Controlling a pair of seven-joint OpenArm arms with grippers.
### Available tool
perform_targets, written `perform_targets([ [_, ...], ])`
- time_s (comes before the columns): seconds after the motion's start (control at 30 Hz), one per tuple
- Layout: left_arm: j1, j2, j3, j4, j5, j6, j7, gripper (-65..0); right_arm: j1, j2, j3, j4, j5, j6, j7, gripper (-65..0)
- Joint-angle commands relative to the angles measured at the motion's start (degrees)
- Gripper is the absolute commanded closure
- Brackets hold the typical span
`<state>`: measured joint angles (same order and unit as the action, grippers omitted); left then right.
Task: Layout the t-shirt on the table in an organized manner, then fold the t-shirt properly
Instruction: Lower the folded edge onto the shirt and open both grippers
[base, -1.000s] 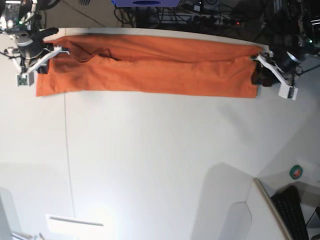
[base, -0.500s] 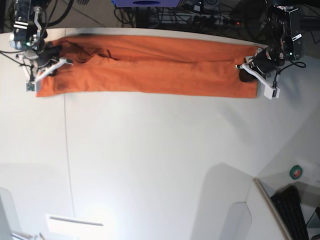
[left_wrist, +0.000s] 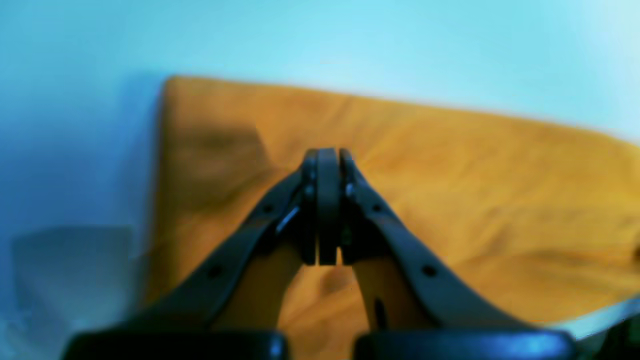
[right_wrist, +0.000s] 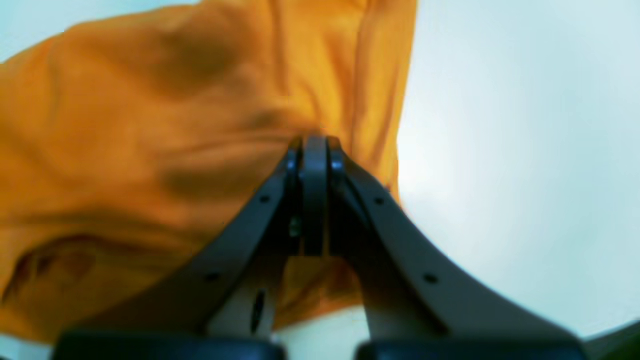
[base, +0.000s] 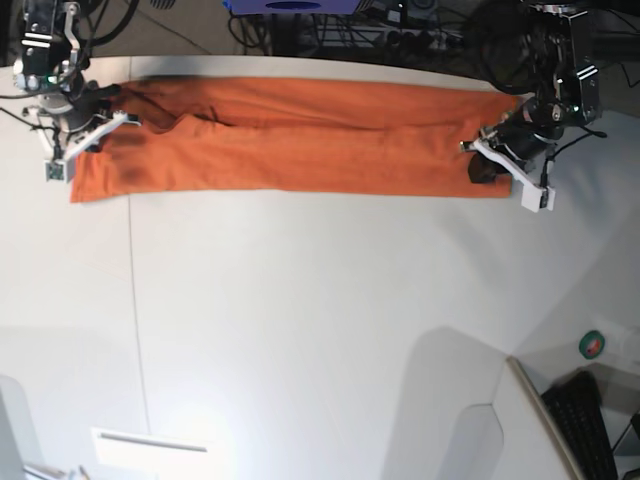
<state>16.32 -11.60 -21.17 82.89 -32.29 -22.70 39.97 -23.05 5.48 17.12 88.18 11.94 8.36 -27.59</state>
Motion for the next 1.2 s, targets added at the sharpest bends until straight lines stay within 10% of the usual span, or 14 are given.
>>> perform_targets([
  [0.0, 0.0, -0.1, 0.3, 0.7, -0.5, -0.6, -0.4, 0.0, 0.9, 0.3, 0.0, 1.3, 0.4, 0.1, 1.3, 0.0],
  [0.6, -14.6, 0.8, 4.9, -13.0, 14.2, 3.0, -0.5, 0.0, 13.5, 1.7, 0.5, -16.0, 0.3, 0.1, 1.4, 0.0],
  [0.97, -7.2, 0.8, -4.2, 5.3, 13.1, 0.7, -0.2, 0.0, 6.1, 1.9, 0.6, 1.4, 0.5, -3.6, 1.5, 0.0],
  [1.17, -3.0, -0.4, -16.9, 2.9, -0.6, -3.5, -0.2, 0.0, 2.8, 1.6, 0.6, 8.5, 0.7, -3.6, 1.5, 0.0],
])
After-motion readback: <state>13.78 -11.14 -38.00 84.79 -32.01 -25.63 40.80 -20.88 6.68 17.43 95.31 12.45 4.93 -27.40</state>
